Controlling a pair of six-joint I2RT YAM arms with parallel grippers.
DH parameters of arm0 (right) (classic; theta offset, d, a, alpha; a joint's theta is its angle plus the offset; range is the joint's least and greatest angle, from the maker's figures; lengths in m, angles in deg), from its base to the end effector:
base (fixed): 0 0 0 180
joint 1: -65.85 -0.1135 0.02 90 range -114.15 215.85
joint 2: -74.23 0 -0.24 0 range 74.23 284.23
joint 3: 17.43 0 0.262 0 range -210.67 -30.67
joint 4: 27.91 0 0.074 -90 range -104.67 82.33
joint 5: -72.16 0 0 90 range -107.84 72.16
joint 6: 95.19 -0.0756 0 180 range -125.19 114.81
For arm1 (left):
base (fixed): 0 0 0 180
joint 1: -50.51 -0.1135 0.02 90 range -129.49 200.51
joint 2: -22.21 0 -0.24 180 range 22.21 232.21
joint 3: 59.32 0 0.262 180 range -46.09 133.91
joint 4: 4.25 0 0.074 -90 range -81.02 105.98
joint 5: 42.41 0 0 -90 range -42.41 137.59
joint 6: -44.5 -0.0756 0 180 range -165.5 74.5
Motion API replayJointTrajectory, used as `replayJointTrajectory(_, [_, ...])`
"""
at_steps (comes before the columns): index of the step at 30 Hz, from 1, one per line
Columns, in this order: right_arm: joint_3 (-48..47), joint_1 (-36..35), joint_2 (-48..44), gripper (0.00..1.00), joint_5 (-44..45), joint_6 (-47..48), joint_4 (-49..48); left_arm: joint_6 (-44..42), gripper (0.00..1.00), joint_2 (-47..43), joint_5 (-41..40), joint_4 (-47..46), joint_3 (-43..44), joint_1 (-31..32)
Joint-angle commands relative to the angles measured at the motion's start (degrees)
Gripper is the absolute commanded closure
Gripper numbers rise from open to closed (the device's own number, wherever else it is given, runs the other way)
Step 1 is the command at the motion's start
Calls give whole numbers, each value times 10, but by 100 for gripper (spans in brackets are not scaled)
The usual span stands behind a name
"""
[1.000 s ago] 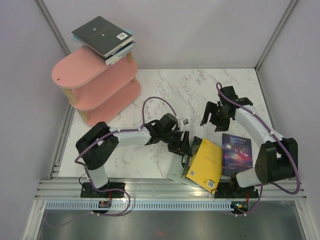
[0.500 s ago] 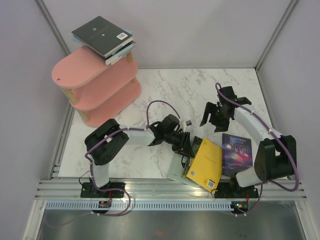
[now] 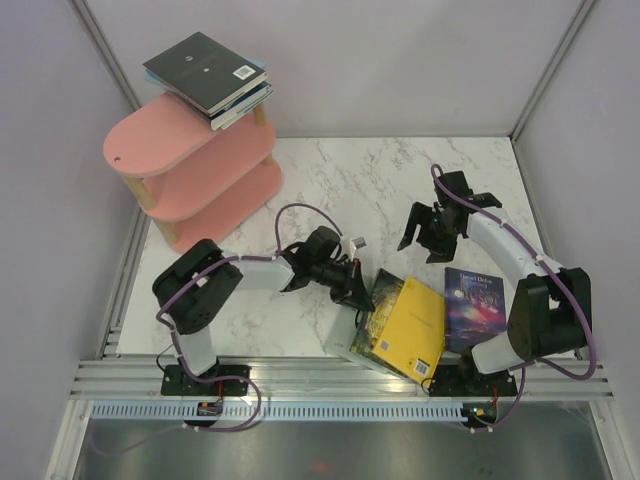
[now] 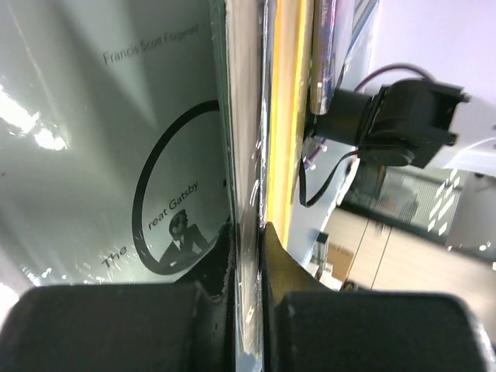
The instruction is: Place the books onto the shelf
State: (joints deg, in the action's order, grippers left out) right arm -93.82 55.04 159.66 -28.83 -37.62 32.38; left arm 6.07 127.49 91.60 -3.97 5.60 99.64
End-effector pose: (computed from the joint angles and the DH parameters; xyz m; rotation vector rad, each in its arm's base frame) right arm 0.3037 0.0727 0.1729 0.4842 2.8020 0.4453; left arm 0.2091 -0.3220 0.0917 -0.4309 -2.6313 1.6035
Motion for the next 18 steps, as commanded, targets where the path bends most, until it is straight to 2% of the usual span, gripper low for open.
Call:
replayJointTrajectory(1, [-33, 1, 8, 16, -15, -16, -19, -13, 98, -90, -1, 22, -27, -69])
replayJointTrajectory(7, [-48, 0, 10, 16, -83, -45, -74, -43, 98, -237, -23, 121, -48, -175])
replayJointTrajectory(12, [-37, 0, 5, 15, -171, -99, -165, -38, 98, -338, -30, 181, -33, -242])
replayJointTrajectory(18, [-9, -4, -4, 13, -195, -152, -244, -40, 98, -437, -57, 262, 17, -251])
